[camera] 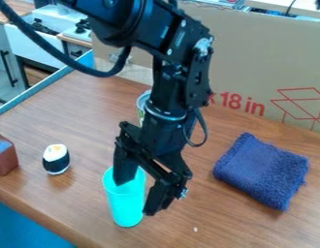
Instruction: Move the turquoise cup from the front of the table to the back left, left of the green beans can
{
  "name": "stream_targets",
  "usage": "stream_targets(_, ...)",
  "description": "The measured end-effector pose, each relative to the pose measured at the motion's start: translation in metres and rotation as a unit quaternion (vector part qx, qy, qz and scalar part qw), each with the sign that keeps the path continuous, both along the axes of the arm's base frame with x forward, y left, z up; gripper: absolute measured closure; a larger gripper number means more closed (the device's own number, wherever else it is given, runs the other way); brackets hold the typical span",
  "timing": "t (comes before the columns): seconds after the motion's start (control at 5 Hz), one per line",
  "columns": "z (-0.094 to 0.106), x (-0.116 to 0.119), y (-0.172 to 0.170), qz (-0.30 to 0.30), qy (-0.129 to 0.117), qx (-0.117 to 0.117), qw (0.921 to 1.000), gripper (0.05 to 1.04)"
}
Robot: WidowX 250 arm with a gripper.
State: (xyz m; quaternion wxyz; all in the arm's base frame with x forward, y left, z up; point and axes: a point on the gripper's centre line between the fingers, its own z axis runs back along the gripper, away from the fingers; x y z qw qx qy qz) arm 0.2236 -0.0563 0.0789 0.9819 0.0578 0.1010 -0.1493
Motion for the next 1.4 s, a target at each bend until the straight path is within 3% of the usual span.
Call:
stream_targets(0.4,-0.016,0.0,-0.003,0.002,-0.026,-0.016,0.9995,0.083)
stream_targets(0.6,-0.022,-0.001,-0.003,-0.001,-0.034,-0.023,0.9992,0.144)
stream_targets(1.0,-0.029,-0.003,0.014,0.033,-0.033,-0.028,0.9985,0.724)
stream_targets(1.2,-0.029,-0.002,0.019,0.049,-0.032,-0.04,0.9975,0.918)
stream_targets(1.4,-0.025,-0.003,0.018,0.046,-0.025,-0.046,0.9976,0.971)
